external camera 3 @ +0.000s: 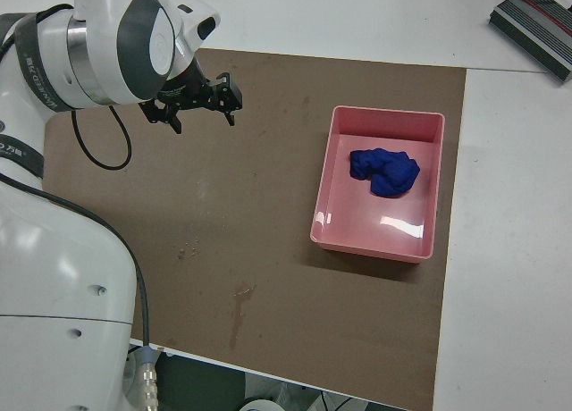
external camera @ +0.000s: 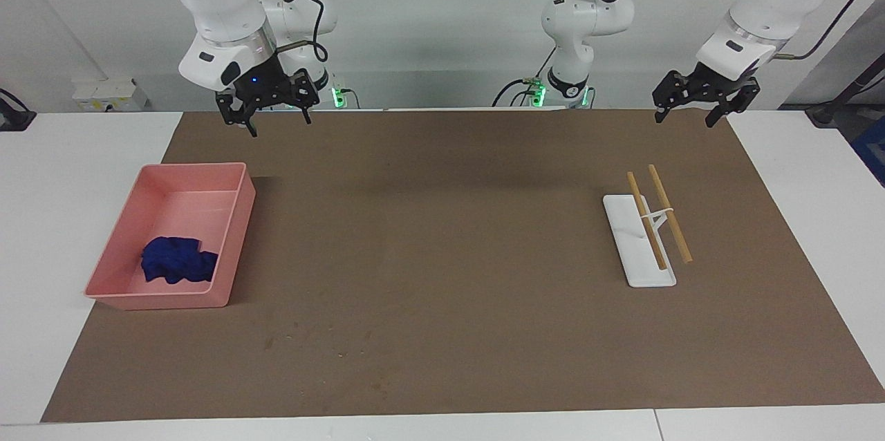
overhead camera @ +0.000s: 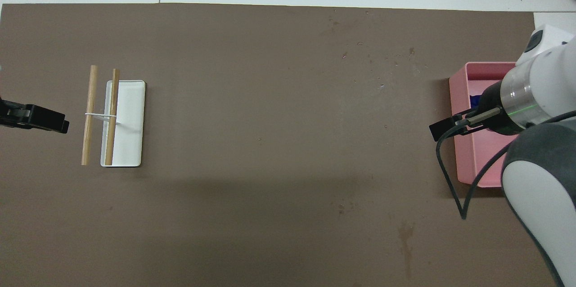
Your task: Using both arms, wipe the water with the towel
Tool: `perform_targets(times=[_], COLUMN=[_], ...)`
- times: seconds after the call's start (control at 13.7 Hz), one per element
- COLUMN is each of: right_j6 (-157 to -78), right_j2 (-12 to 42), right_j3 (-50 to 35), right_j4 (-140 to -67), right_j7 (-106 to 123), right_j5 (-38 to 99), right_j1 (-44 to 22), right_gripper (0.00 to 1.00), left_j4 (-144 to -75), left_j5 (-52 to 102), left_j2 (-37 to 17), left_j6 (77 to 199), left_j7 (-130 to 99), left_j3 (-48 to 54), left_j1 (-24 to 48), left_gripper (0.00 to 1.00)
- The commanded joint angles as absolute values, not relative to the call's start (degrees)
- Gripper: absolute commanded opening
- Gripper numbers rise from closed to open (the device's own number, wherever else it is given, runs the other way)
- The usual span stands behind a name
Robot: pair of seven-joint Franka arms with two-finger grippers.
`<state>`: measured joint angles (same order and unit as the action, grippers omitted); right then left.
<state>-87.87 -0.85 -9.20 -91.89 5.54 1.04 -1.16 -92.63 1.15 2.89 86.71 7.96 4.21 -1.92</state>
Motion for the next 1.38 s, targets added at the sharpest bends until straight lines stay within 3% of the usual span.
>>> perform_targets(times=[0.0,1.31], right_j6=[-89.99,-95.71], right_j2=[-3.86,-3.25], right_j3=[-8.35,-8.35], right_j4=[-96.31,-96.42], right_j7=[4.48,3.43], right_j5=[0.35,0.0], right_j1=[-1.76,0.26], right_gripper=[1.0,1.0], left_j4=[-94.13,-94.13], left_j5=[1.67,1.67], left_j2=[4.39,4.39], left_j6=[86.31,86.31], left_j7=[7.65,7.65], left_j3=[4.31,4.31], left_j1=[-2.2,-2.2], left_gripper=[1.0,1.0])
